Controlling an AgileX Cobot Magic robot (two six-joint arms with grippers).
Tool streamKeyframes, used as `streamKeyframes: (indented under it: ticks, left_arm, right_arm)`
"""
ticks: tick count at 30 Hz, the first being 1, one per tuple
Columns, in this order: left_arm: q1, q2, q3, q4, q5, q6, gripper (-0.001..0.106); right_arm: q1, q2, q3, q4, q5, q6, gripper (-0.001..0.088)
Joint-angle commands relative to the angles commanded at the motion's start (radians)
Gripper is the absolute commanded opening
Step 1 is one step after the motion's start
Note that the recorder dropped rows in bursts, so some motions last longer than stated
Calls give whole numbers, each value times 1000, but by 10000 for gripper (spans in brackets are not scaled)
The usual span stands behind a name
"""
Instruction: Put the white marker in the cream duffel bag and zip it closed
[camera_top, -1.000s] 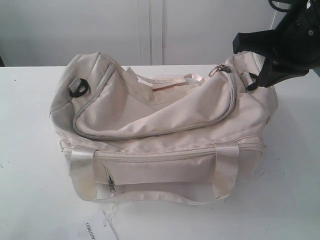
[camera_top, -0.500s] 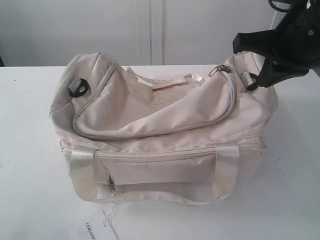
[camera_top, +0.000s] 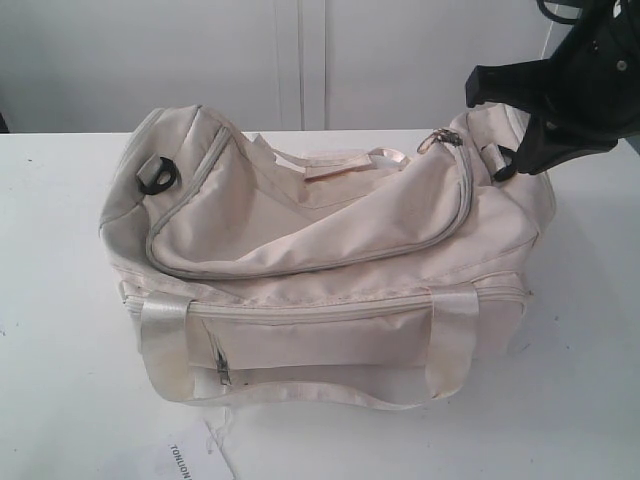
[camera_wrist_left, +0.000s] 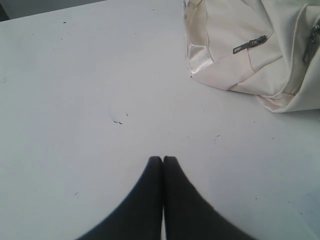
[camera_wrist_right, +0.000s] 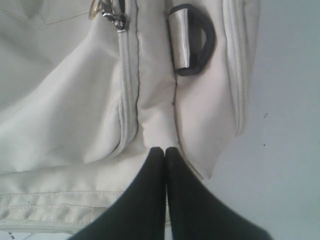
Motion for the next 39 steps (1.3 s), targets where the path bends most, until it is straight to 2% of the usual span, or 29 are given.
streamKeyframes:
  ticks: [4, 7, 16, 18, 22, 25, 34, 39]
  left_arm:
    - [0, 0, 0, 0, 0, 0, 0]
    - [0, 0, 0, 0, 0, 0, 0]
    - [0, 0, 0, 0, 0, 0, 0]
    - [0, 0, 0, 0, 0, 0, 0]
    - [0, 0, 0, 0, 0, 0, 0]
    - [0, 0, 0, 0, 0, 0, 0]
    - [0, 0, 0, 0, 0, 0, 0]
    - [0, 0, 0, 0, 0, 0, 0]
  right_arm:
    - [0, 0, 0, 9, -65, 101, 0]
    - [0, -16, 0, 9, -115, 95, 0]
    - [0, -74, 0, 9, -125, 98, 0]
    - [0, -77, 0, -27, -137, 24, 0]
    - [0, -97, 21, -183, -238, -153, 0]
    - [0, -124, 67, -305, -308, -166, 0]
    - [-2, -293, 295, -395, -411, -168, 0]
    - [-70, -353, 386, -395, -474, -166, 0]
